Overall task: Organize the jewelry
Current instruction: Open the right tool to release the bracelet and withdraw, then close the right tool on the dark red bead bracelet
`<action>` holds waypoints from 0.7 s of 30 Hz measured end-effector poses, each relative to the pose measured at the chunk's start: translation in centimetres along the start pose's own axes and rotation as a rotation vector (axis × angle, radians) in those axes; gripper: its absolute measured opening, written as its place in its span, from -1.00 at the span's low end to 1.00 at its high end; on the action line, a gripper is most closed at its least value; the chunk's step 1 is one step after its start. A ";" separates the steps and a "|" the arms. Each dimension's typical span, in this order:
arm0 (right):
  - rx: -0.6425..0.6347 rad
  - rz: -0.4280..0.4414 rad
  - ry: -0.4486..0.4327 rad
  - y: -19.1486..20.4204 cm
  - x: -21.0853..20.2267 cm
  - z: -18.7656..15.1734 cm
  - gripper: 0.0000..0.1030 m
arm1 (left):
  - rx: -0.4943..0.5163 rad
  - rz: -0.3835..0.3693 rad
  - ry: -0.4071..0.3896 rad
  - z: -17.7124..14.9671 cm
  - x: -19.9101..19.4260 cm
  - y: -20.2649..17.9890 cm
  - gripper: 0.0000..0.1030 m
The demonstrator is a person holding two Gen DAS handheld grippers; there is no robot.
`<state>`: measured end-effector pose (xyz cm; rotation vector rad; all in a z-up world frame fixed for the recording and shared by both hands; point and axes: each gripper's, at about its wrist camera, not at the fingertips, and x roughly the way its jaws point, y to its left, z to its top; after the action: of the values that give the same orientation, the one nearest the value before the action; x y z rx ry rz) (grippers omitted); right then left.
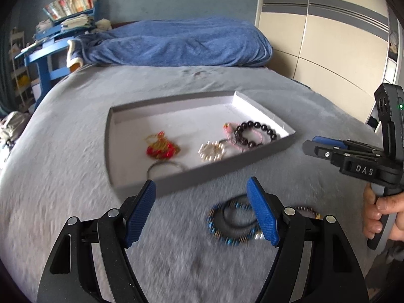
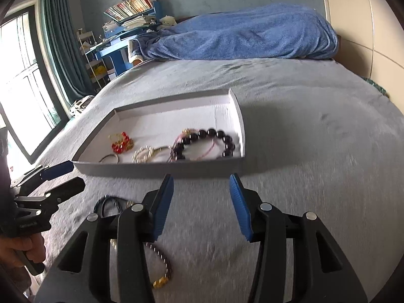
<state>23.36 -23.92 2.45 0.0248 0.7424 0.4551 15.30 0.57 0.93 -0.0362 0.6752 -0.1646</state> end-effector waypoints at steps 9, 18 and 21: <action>0.033 0.008 0.029 -0.6 -1.0 -3.1 0.04 | -0.079 -0.006 0.028 -3.4 -1.9 1.7 0.46; 0.037 0.037 0.027 0.3 -1.9 -5.7 0.11 | -0.077 -0.013 0.048 -5.7 -2.8 0.7 0.46; 0.007 0.047 0.027 0.9 -2.0 -5.9 0.11 | -0.056 -0.010 0.063 -5.6 -2.6 0.3 0.46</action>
<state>17.85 -24.70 -0.51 0.0425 0.7708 0.4985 9.82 1.35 -1.89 -0.0885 0.7423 -0.1565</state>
